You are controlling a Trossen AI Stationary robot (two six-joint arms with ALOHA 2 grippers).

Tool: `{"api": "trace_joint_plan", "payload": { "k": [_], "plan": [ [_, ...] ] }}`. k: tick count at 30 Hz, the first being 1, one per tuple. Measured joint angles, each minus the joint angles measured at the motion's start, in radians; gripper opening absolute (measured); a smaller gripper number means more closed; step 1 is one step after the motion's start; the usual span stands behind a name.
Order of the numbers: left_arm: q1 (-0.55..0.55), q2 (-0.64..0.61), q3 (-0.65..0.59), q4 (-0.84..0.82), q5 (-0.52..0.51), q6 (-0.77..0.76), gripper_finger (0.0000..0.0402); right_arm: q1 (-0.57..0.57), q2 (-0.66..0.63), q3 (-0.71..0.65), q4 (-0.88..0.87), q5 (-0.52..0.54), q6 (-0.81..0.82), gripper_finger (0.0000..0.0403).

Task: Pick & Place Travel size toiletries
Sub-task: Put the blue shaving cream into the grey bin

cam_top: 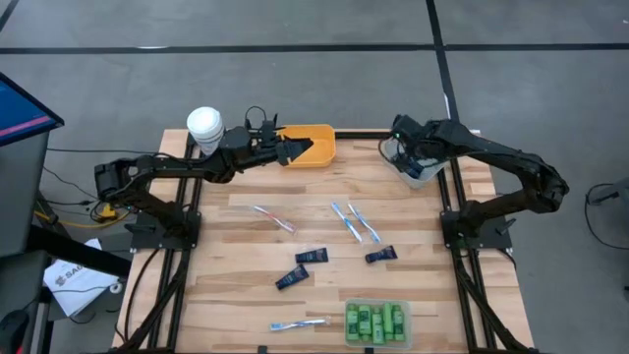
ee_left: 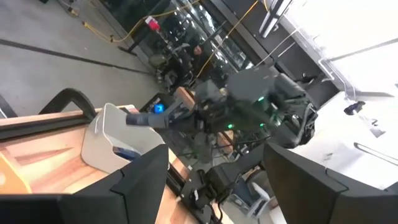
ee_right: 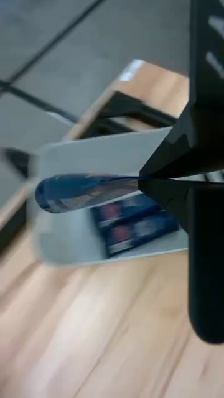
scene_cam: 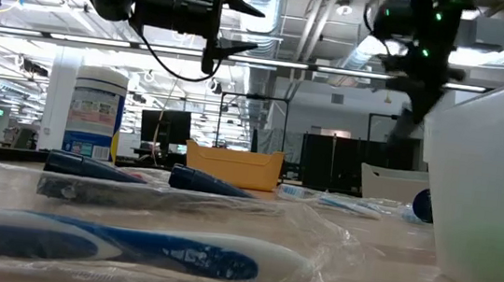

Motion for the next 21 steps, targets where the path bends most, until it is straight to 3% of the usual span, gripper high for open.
{"api": "trace_joint_plan", "payload": {
  "k": [5,12,16,21],
  "plan": [
    [0.0,0.0,0.0,-0.005,0.024,0.036,0.0259,-0.032,0.0,-0.113,0.011,-0.003,0.058,0.0],
    [0.0,0.0,0.0,-0.052,0.172,0.068,0.0259,-0.063,0.001,-0.201,0.079,-0.002,0.091,0.0008],
    [-0.003,0.0,0.0,-0.097,0.334,0.171,0.0259,-0.075,0.001,-0.201,0.092,-0.004,0.091,0.0054],
    [-0.015,0.0,0.0,-0.226,0.575,0.259,0.0259,-0.081,0.0,-0.201,0.092,-0.055,0.085,0.0153]
  ]
}}
